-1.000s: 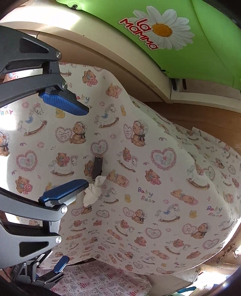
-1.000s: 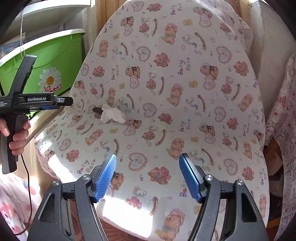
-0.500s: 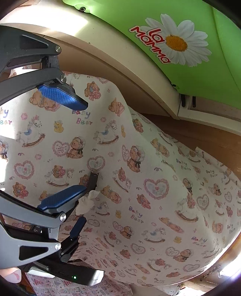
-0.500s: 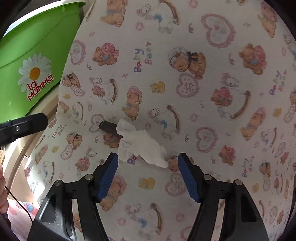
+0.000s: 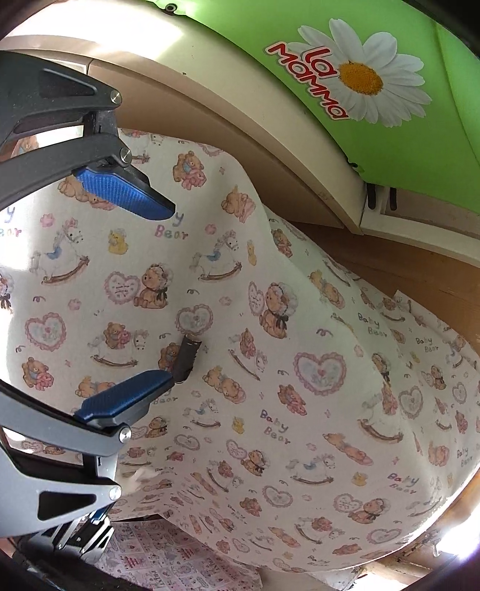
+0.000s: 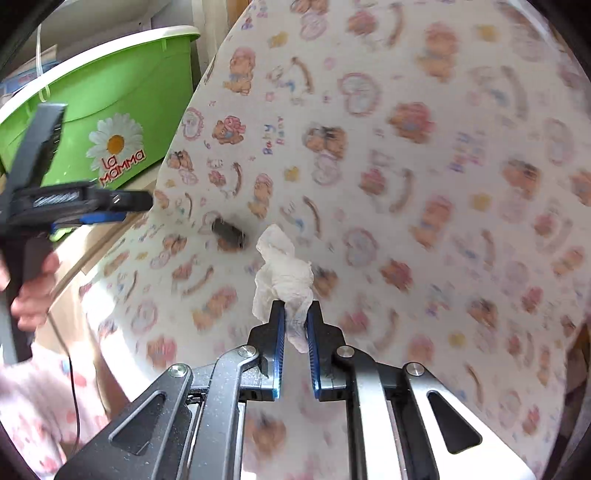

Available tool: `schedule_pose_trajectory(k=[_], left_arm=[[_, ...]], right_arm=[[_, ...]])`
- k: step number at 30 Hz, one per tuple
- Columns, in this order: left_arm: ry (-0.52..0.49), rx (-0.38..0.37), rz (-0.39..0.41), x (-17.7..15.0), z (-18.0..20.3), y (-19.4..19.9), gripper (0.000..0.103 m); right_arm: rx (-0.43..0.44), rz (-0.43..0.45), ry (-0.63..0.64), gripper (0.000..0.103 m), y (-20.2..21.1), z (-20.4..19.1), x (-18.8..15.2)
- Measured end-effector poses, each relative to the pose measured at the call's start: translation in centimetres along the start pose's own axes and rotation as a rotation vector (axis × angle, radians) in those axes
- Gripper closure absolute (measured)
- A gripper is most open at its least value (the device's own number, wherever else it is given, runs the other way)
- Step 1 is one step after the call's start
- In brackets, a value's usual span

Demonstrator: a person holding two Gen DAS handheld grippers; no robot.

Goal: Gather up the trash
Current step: 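Move the left tool to the black cylinder and close on it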

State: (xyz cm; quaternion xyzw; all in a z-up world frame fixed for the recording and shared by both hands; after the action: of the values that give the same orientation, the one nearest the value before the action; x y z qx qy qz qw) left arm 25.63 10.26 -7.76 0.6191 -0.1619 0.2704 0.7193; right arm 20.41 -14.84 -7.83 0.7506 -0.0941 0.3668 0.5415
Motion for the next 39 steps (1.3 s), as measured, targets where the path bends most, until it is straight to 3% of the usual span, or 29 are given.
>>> schedule_pose_trajectory(k=[6, 10, 13, 17, 20, 23, 29, 33, 39], left_arm=[[-0.012, -0.028, -0.034, -1.5, 1.2, -0.4, 0.02], [0.041, -0.047, -0.035, -2.8, 1.6, -0.3, 0.02], [0.073, -0.127, -0.084, -4.0, 2.5, -0.6, 0.02], [0.086, -0.11, -0.076, -5.1, 3.3, -0.7, 0.021], [0.124, -0.225, -0.045, -5.0, 4.7, 0.5, 0.02], [0.099, -0.133, -0.08, -3.3, 6.6, -0.3, 0.02], [0.052, 0.125, -0.101, 0.0, 9.0, -3.8, 0.021], [0.157, 0.102, -0.128, 1.5, 9.4, -5.4, 0.022], [0.18, 0.251, -0.19, 2.6, 9.7, -7.0, 0.037]], right_arm=[[-0.04, 0.017, -0.006, 0.09, 6.1, 3.4, -4.0], [-0.075, 0.051, -0.137, 0.09, 6.7, 6.9, -4.2], [-0.046, 0.028, -0.276, 0.09, 6.5, 9.5, -4.7], [-0.082, 0.007, -0.299, 0.09, 6.7, 10.8, -5.3], [-0.09, 0.03, -0.272, 0.09, 7.2, 10.5, -4.7], [-0.112, 0.034, -0.244, 0.09, 7.4, 10.0, -4.4], [-0.106, 0.043, -0.189, 0.09, 7.9, 8.9, -4.0], [-0.104, 0.039, -0.206, 0.09, 7.8, 9.4, -3.8], [-0.1, 0.056, -0.254, 0.09, 8.2, 10.6, -3.4]])
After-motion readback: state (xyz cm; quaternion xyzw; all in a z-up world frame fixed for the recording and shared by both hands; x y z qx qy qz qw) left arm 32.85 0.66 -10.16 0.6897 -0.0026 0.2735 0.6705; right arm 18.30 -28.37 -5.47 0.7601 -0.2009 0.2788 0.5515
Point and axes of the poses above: each gripper's, at about its wrist camera, not at the fingertips, and y roughly against the way its jaws point, z to its right, x to its top, the point moved 5 cm from there along -y, roughly the way its jaws point, and after that the axes turned 8 degrees about x, right-handed, at the moved point
